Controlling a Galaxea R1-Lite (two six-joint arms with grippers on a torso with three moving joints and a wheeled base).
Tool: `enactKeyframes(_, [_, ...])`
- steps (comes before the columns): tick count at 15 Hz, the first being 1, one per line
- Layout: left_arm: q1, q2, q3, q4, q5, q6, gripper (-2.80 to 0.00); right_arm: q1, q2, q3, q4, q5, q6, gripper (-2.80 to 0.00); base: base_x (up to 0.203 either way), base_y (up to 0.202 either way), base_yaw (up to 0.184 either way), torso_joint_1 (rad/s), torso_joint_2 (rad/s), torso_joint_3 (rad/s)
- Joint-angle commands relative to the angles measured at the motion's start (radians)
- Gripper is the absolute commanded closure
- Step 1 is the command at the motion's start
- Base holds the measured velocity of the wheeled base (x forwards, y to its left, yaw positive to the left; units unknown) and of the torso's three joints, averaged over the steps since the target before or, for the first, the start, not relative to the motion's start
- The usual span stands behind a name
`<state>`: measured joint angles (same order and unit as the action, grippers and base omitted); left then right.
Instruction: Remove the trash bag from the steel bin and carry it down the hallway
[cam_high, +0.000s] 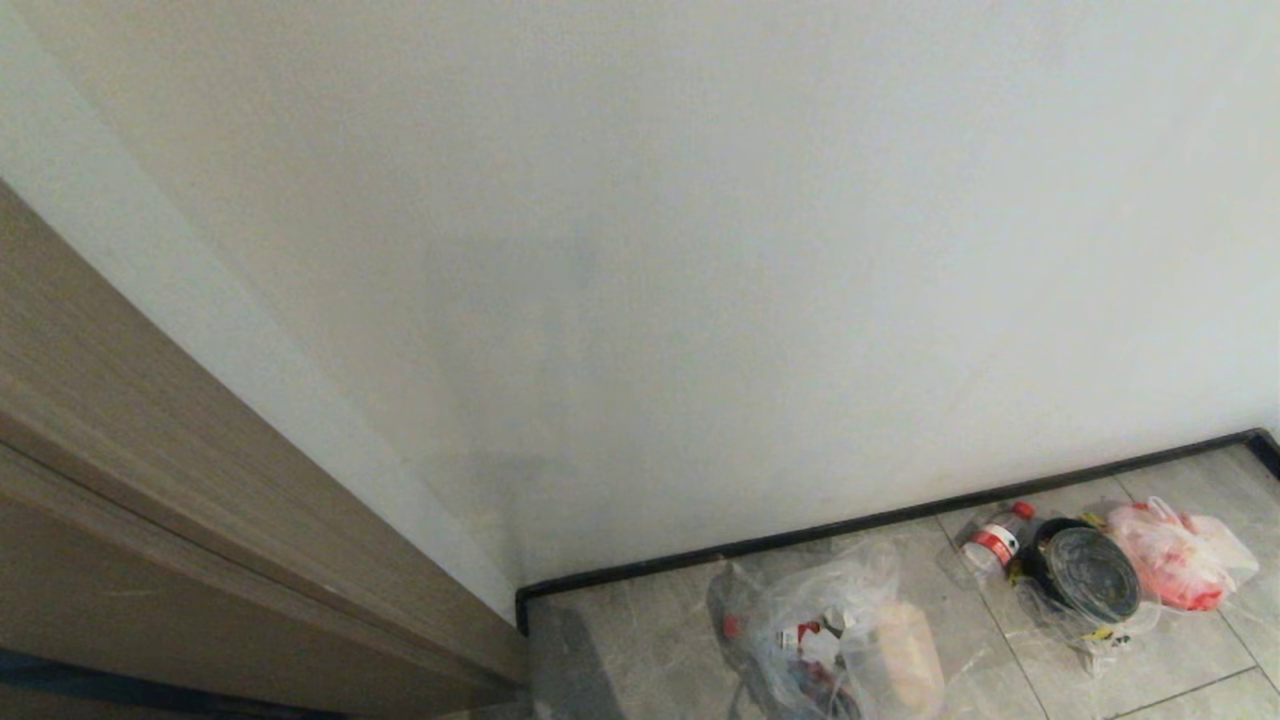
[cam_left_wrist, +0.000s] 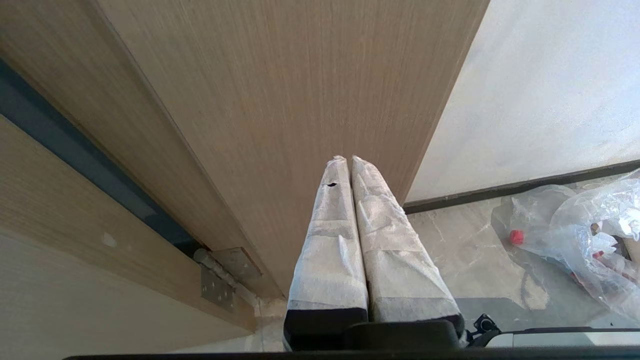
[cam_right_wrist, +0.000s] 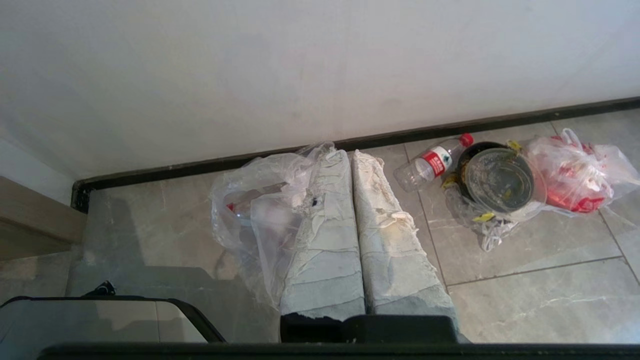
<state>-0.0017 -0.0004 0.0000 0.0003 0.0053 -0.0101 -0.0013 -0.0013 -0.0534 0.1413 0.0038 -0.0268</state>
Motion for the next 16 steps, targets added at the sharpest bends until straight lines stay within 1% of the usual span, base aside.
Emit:
enactKeyframes(1, [0.0,0.0,0.002,0.0,0.001,0.0,0.0,0.001,0.003,0.001,0.001,0.001,-0.001,0.0,0.0,0.0,0.0,0.0,0.0,0.0])
enactKeyframes(4, [0.0,0.0,0.002,0.0,0.001,-0.004,0.0,0.0,0.003,0.001,0.001,0.001,-0.001,0.0,0.0,0.0,0.0,0.0,0.0,0.0])
enactKeyframes(6, [0.0,0.0,0.002,0.0,0.001,-0.004,0.0,0.0,0.002,0.0,0.001,0.001,-0.001,0.0,0.0,0.0,0.0,0.002,0.0,0.102])
enactKeyframes(16, [0.0,0.0,0.002,0.0,0.001,-0.007,0.0,0.001,0.002,0.0,0.001,0.001,-0.001,0.0,0.0,0.0,0.0,0.002,0.0,0.196])
